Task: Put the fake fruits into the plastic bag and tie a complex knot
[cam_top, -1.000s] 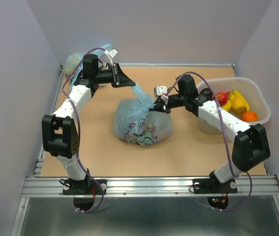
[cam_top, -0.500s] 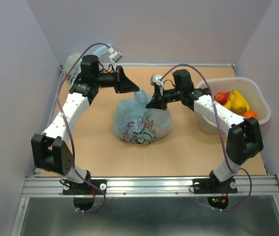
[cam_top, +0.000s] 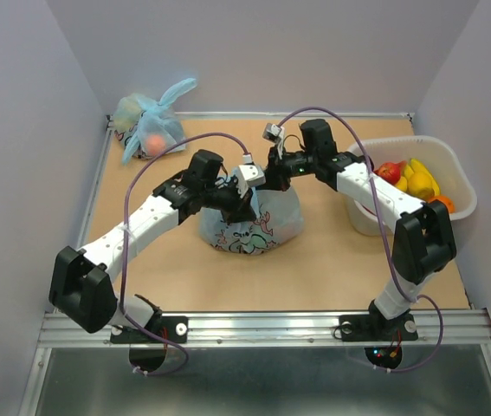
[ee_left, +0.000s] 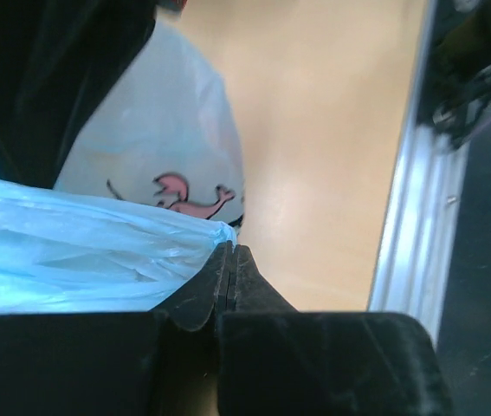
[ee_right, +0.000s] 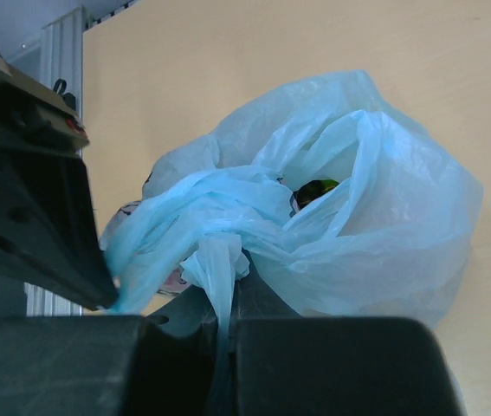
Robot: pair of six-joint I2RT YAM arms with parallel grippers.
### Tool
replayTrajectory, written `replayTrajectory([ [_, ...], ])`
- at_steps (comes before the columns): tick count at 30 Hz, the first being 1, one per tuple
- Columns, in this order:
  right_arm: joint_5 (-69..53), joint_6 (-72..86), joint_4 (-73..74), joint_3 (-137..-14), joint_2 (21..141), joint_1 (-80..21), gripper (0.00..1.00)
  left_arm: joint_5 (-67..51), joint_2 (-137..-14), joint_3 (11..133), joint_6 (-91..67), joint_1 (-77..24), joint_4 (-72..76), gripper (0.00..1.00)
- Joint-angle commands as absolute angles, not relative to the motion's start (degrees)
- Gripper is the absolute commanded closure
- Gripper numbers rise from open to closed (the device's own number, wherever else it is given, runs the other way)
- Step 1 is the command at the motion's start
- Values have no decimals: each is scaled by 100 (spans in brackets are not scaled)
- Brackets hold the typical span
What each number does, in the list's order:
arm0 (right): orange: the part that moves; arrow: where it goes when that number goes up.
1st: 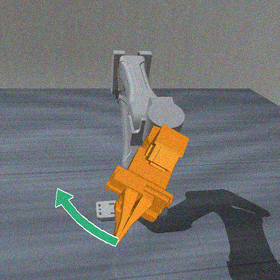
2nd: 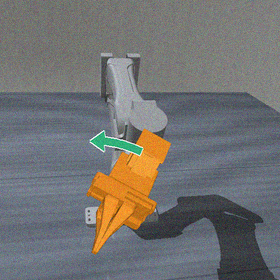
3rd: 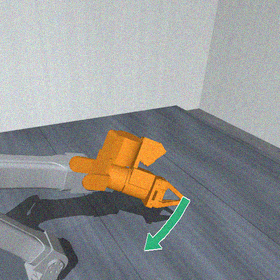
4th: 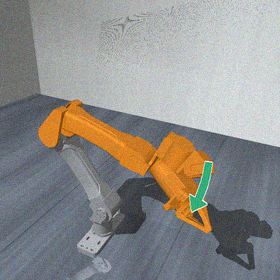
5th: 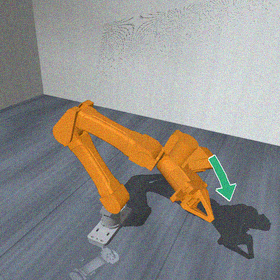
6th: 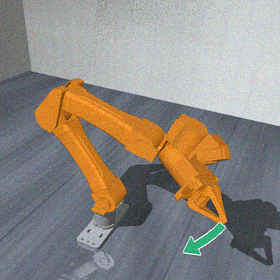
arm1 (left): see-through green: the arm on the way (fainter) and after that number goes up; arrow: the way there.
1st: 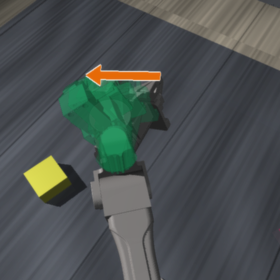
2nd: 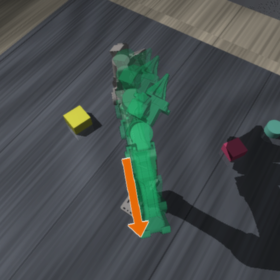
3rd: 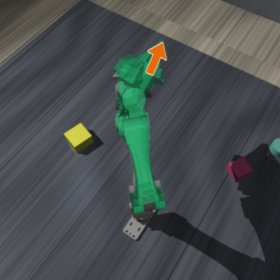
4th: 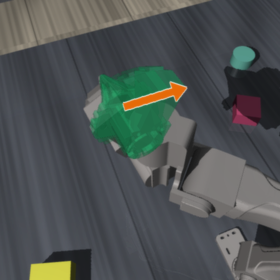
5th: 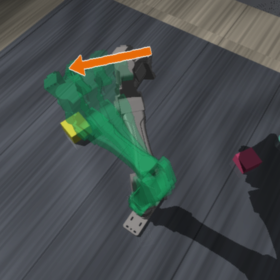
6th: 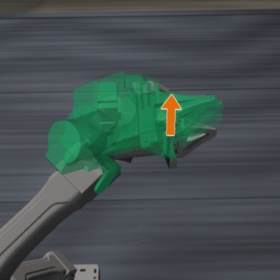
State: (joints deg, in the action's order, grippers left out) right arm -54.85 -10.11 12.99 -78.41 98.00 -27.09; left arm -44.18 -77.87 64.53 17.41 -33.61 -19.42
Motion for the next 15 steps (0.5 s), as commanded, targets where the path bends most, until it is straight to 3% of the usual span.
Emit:
replayTrajectory([
  [1,-5370,-528,932,-7946,9466,-2760,100,-3446,-7848,6197,2249,-3533,-1785,100],
  [3,-5379,-405,853,-7893,9413,-2760,100,-3166,-7945,6083,1980,-3629,-1601,100],
  [10,-5440,-9,677,-7533,9062,-2751,100,-426,-8024,5748,548,-3744,-177,100],
  [15,-5520,694,238,-6901,8842,-2803,100,-210,-8104,5800,-165,-3709,272,100],
])
